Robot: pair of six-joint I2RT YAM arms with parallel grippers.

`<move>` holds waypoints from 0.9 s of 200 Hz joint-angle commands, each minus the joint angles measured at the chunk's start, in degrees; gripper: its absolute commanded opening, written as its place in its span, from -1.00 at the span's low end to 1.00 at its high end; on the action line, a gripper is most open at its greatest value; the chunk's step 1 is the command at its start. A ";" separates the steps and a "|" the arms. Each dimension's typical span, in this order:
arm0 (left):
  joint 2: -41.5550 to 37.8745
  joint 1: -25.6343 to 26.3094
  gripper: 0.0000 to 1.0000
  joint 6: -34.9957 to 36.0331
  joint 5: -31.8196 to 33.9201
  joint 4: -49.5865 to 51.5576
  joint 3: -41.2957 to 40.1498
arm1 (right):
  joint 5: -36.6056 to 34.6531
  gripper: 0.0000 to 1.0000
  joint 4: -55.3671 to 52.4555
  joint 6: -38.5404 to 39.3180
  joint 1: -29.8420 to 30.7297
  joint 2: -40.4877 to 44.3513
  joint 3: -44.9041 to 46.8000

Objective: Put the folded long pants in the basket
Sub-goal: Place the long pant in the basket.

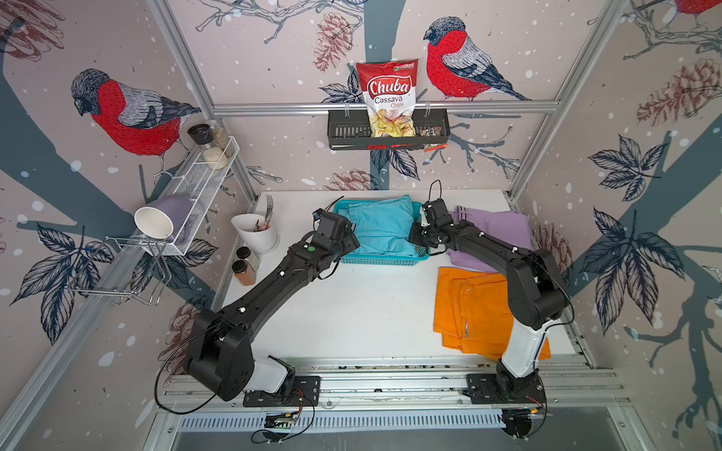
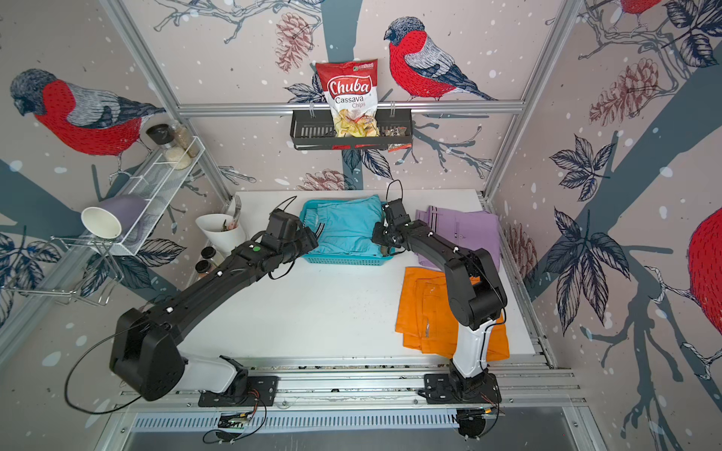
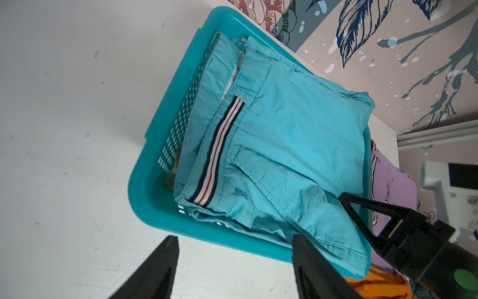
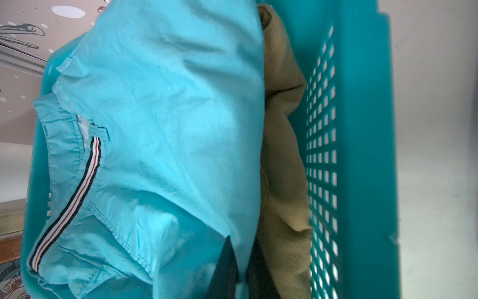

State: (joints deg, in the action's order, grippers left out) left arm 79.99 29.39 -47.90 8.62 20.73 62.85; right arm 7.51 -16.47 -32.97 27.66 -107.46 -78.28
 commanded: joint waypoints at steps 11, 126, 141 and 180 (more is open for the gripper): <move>-1.06 2.74 0.46 1.79 -1.39 -4.99 -2.52 | 0.53 -0.77 -2.89 0.23 -0.09 -3.36 -1.90; -3.61 6.62 0.45 3.95 -5.43 -10.91 -4.13 | -10.48 -0.13 -7.50 6.08 2.48 -7.76 -8.44; -3.69 7.15 0.45 4.03 -5.71 -11.72 -4.49 | -17.08 0.09 -6.21 7.20 4.46 -3.66 -7.20; -3.28 8.60 0.46 4.73 -6.81 -14.36 -5.37 | -26.30 0.44 1.39 8.94 7.59 10.96 0.81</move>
State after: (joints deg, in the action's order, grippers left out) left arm 76.38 37.08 -44.49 2.96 10.50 57.98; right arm -10.59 -20.62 -25.45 34.74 -103.24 -81.19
